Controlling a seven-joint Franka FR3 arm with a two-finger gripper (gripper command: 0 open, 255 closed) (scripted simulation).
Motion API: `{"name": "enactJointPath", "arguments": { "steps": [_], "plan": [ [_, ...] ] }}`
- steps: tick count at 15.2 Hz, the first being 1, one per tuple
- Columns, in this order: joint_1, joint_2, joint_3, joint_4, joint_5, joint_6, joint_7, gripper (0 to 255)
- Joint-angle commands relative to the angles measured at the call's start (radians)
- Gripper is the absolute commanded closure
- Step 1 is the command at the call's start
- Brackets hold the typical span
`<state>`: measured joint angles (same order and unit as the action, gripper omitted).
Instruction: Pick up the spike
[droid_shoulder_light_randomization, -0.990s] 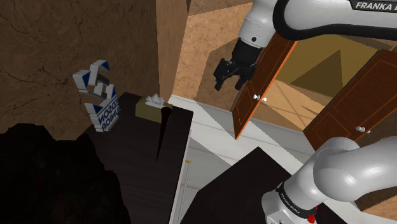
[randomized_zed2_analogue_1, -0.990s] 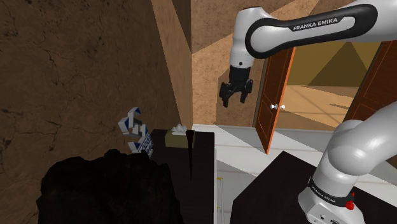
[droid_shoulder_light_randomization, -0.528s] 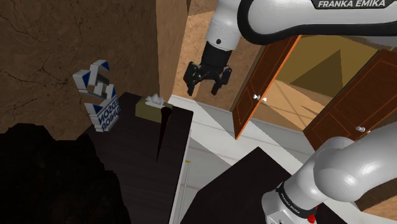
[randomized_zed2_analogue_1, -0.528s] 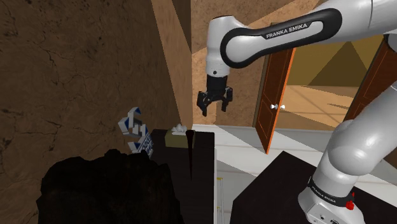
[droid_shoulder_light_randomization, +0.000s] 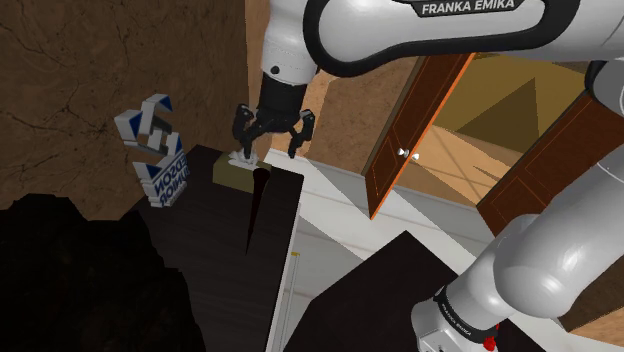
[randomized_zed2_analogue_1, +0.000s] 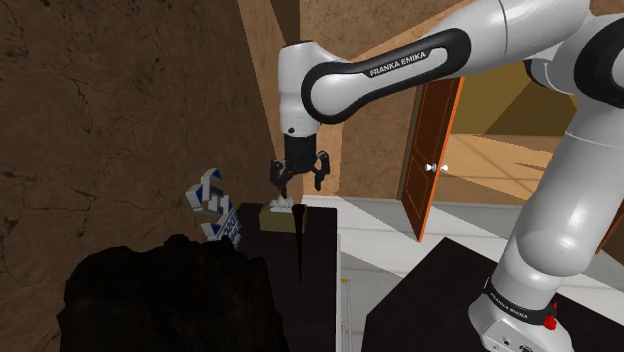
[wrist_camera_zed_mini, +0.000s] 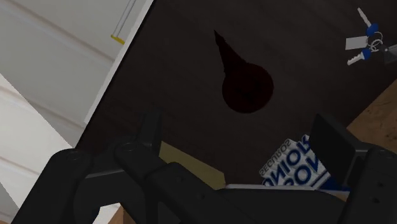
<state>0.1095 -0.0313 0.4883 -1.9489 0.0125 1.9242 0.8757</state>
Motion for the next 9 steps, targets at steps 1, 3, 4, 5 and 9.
{"name": "enactJointPath", "arguments": {
  "steps": [1, 3, 4, 5, 9],
  "plan": [
    [0.008, 0.042, 0.011, 0.021, -0.018, 0.014, 0.033, 0],
    [0.009, 0.048, 0.011, 0.000, -0.021, 0.040, 0.035, 0],
    [0.010, 0.052, 0.011, -0.010, -0.023, 0.053, 0.036, 0],
    [0.010, 0.055, 0.011, -0.019, -0.025, 0.066, 0.038, 0],
    [0.011, 0.066, 0.012, -0.043, -0.031, 0.099, 0.042, 0]
  ]
}}
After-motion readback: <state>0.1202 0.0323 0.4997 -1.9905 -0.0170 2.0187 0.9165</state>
